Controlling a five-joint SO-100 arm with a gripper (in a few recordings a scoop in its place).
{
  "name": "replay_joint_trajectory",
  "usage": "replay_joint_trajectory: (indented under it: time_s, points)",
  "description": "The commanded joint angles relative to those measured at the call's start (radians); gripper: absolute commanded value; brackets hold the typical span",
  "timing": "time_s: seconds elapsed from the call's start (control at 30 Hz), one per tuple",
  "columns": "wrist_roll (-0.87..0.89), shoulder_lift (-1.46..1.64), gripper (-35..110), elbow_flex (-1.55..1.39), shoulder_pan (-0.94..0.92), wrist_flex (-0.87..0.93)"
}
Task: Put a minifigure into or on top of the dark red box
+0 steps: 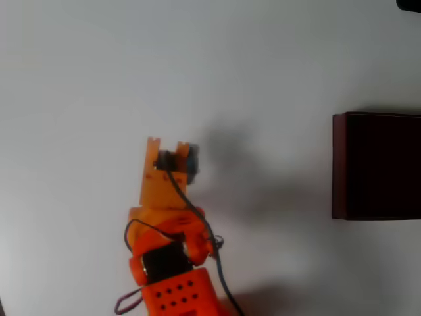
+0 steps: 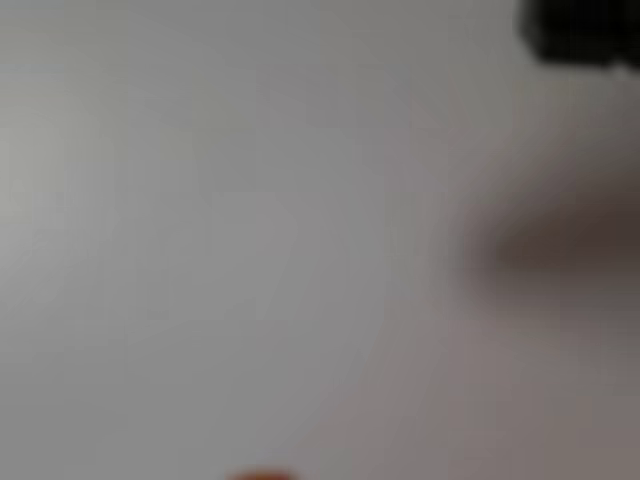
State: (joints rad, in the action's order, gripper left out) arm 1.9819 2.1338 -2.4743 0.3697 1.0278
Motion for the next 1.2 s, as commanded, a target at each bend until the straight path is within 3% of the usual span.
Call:
replay_joint_trajectory:
  time_s: [0.0,1.17]
  points:
    - [-0.025,-0.038,27,0.054,-0.031,-0.026]
    - [-0.129,-0.394,27,0.209,-0.091,-0.189]
